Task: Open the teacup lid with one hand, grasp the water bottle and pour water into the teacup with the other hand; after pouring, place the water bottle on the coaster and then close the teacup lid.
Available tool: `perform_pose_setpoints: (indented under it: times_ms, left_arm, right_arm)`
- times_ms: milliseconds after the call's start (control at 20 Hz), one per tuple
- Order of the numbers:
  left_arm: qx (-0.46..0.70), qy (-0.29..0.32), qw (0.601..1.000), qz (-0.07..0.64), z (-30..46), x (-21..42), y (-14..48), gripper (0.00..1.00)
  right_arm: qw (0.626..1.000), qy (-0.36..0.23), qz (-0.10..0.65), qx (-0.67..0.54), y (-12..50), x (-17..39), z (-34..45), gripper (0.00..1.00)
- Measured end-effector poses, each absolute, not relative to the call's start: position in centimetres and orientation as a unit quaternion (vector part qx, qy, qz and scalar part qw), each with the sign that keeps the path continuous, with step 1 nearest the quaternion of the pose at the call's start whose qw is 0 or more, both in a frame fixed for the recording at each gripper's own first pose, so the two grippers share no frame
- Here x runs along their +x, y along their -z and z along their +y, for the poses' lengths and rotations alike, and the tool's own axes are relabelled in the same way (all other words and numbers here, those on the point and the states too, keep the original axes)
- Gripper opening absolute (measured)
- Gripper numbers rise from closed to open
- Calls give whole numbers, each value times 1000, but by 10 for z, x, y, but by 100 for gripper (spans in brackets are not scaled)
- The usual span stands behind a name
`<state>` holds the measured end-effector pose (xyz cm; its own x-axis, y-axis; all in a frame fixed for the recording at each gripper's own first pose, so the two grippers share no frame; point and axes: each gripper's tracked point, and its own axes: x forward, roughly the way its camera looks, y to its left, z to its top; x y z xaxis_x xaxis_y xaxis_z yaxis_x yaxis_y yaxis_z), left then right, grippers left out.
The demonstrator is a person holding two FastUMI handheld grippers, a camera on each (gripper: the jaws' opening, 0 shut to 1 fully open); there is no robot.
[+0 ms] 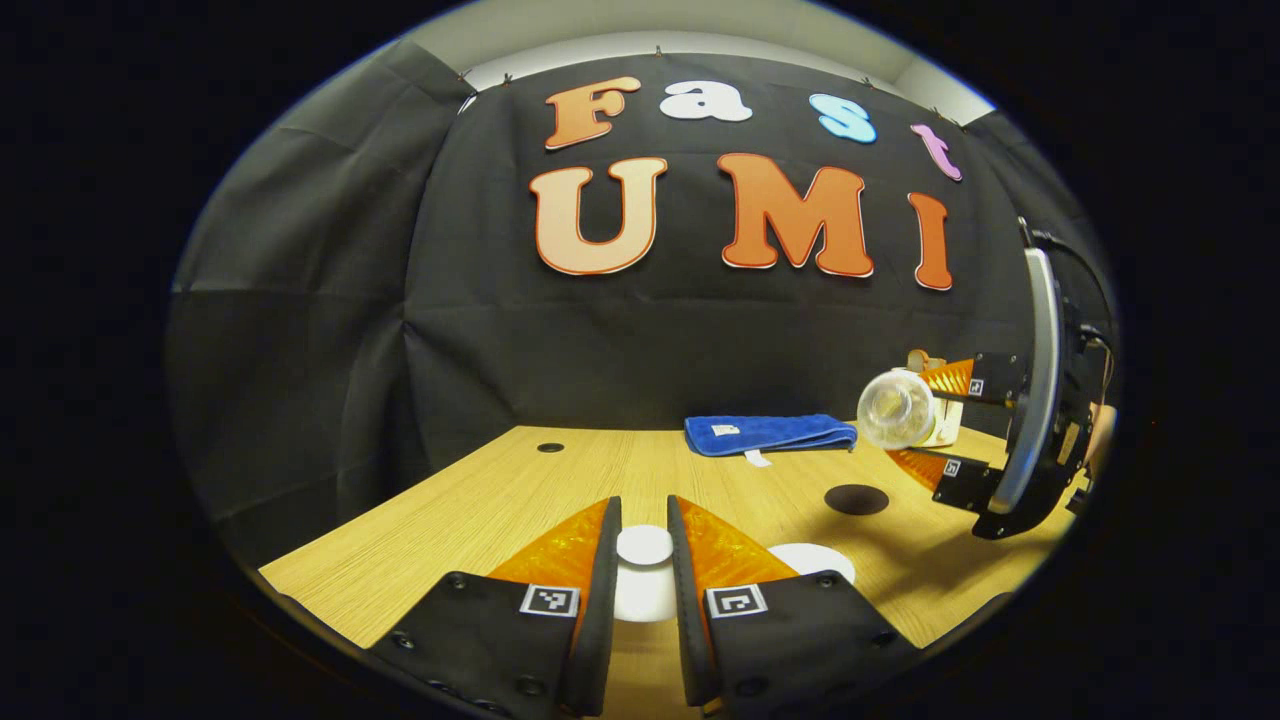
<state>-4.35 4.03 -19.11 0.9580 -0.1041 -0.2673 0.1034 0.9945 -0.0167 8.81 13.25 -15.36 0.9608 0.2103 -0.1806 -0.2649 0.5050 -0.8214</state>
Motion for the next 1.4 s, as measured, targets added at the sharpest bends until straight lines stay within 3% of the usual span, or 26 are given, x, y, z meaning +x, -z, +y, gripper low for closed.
perform_pose_setpoints:
  times_ms: [300,550,1000,1400]
  left_arm:
    - [-8,62,992,111,9,-38,172,33]
    - [-11,74,991,111,-10,-35,172,32]
    - [-26,76,991,104,-17,-27,165,30]
    - [-37,74,988,129,-18,-21,185,32]
  right_arm:
    - [939,-114,62,-319,145,113,96,65]
    - [974,-120,89,-172,155,120,91,65]
    - [974,-141,178,13,212,141,96,65]
    - [959,-141,239,54,259,147,99,65]
